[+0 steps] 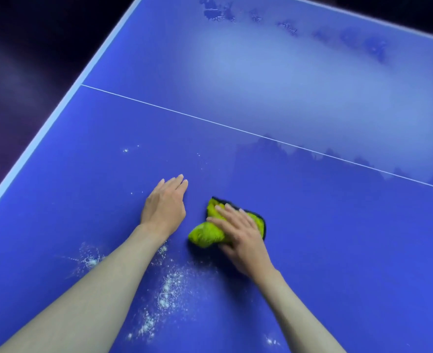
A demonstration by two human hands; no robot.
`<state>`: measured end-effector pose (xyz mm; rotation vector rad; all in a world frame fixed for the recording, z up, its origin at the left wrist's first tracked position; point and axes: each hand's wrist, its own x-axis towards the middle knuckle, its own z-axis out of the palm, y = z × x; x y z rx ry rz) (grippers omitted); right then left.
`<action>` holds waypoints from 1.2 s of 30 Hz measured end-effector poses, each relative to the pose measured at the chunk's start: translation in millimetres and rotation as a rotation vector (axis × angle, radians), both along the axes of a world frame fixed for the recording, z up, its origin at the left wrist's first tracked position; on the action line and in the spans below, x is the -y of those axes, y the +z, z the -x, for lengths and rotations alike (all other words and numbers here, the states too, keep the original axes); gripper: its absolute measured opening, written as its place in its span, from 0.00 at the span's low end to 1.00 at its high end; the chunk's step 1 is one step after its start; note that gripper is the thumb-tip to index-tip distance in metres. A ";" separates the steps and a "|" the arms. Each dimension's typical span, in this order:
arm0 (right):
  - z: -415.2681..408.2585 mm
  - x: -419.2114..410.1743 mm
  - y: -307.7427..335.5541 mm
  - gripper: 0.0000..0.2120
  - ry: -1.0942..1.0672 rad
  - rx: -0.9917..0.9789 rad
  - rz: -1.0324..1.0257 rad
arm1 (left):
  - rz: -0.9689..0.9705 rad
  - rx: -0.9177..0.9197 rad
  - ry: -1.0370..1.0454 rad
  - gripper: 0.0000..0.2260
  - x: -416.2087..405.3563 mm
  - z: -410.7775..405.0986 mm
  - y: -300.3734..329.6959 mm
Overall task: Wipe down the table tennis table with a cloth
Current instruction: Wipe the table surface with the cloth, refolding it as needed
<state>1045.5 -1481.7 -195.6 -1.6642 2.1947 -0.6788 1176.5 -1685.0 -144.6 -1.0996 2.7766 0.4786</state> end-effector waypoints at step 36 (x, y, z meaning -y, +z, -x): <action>99.9 187.1 4.3 0.27 -0.618 0.148 0.082 | 0.026 -0.008 -0.053 0.38 16.6 -17.4 -21.3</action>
